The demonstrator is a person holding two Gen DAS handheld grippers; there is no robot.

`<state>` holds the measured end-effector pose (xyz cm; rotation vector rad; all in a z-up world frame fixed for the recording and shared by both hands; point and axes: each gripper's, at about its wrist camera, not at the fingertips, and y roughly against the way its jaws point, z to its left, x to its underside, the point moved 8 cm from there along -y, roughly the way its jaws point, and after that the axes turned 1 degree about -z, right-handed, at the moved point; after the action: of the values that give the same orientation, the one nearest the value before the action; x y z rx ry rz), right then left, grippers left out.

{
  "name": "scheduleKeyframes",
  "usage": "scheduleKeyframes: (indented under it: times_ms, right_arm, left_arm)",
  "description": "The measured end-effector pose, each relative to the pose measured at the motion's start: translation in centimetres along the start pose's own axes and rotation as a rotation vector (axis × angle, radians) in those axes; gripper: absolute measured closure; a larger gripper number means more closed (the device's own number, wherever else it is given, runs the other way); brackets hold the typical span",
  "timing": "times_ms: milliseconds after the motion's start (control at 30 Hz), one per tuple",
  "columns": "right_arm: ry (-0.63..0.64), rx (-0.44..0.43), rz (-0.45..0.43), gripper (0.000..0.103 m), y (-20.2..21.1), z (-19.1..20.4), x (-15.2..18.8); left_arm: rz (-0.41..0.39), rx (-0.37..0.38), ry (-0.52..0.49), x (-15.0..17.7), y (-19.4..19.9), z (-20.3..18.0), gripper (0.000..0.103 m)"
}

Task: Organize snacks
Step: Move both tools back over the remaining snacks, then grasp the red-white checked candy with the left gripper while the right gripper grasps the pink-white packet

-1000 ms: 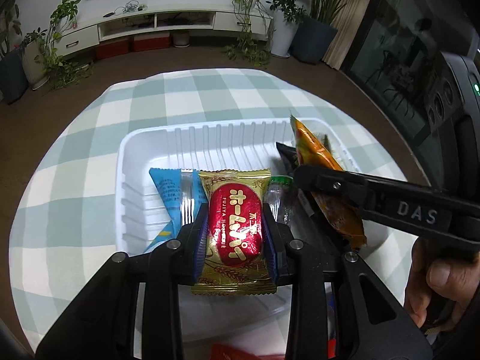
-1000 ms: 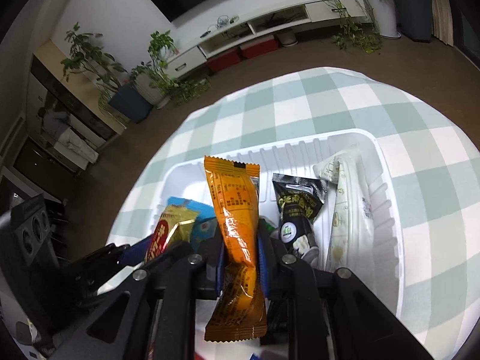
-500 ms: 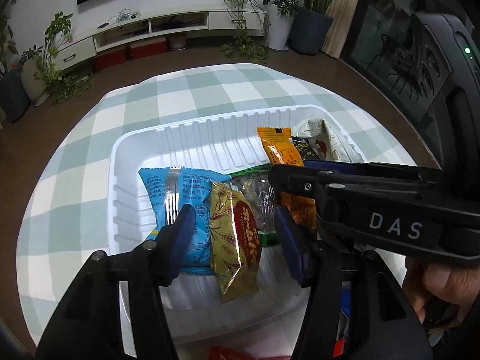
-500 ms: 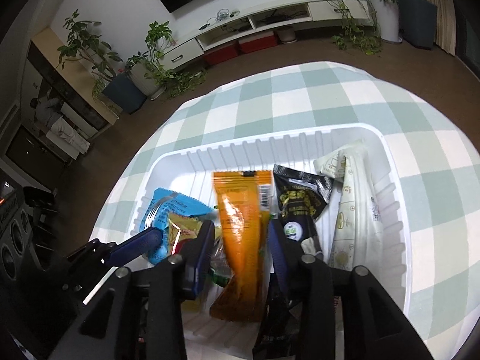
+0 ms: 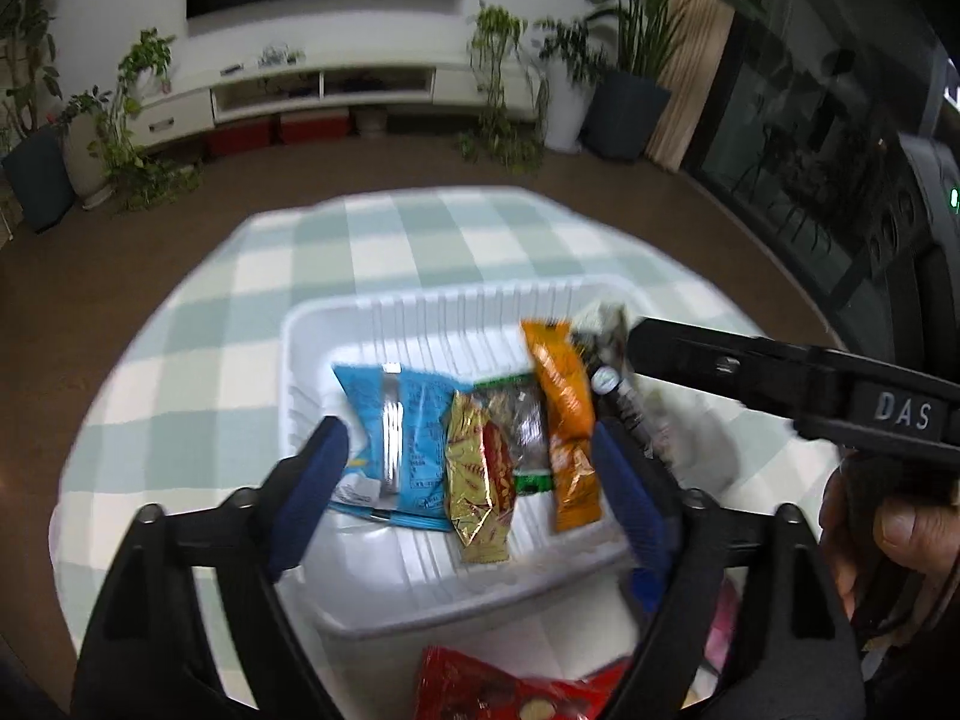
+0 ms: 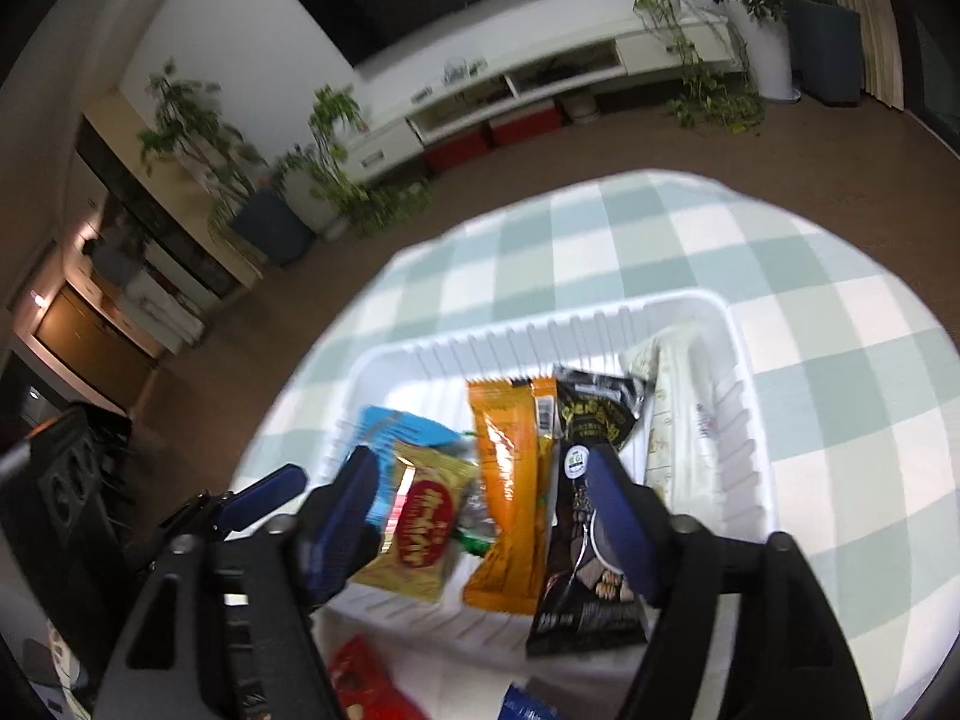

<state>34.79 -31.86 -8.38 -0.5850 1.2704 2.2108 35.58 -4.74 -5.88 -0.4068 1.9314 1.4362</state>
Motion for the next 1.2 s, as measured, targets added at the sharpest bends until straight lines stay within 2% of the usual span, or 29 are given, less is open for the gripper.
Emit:
scheduleKeyframes:
  times_ms: [133,233,300,367,433,500,600,733,800,900,1067,1200]
  right_arm:
    - [0.036,-0.04,-0.059,0.019,4.6,1.2,0.4]
    - [0.066,-0.059,-0.1,0.015,8.0,1.7,1.9]
    - [0.08,-0.074,-0.118,0.013,10.0,1.9,3.2]
    - [0.09,-0.081,-0.128,0.012,11.6,2.0,4.9]
    - [0.096,-0.092,-0.127,0.011,12.7,2.0,6.7]
    - [0.105,-0.1,-0.114,0.011,13.3,2.0,8.8]
    - [0.105,-0.111,-0.073,0.011,13.4,1.6,12.4]
    - [0.091,-0.144,0.007,0.011,12.8,1.5,16.9]
    - [0.096,-0.14,0.039,0.011,12.5,1.3,18.8]
    - [0.097,-0.125,0.07,0.011,12.0,0.9,20.7]
    - [0.134,-0.088,0.104,0.011,11.3,1.5,22.8]
    - [0.15,-0.1,0.132,0.011,10.6,2.4,23.6]
  left_arm:
    - [-0.087,0.025,0.007,-1.5,5.4,0.2,0.004]
    - [-0.146,0.022,0.012,-1.8,10.3,1.1,0.001]
    - [-0.176,0.0,0.022,-1.0,13.3,2.1,0.0]
    - [-0.178,-0.032,0.059,1.3,15.7,3.7,0.0]
    - [-0.146,-0.067,0.071,4.1,16.8,5.0,0.0]
    - [-0.08,-0.109,0.051,7.4,16.6,6.1,0.0]
    - [0.058,-0.114,0.004,12.3,15.0,7.3,0.0]
    - [0.172,-0.141,-0.178,16.9,13.5,7.5,0.0]
    - [0.194,-0.14,-0.277,18.0,13.1,7.1,0.0]
    - [0.232,-0.161,-0.368,19.4,12.4,7.0,0.0]
    - [0.286,-0.116,-0.448,20.5,10.0,6.1,0.001]
    - [0.34,-0.102,-0.506,21.0,8.8,6.0,0.002]
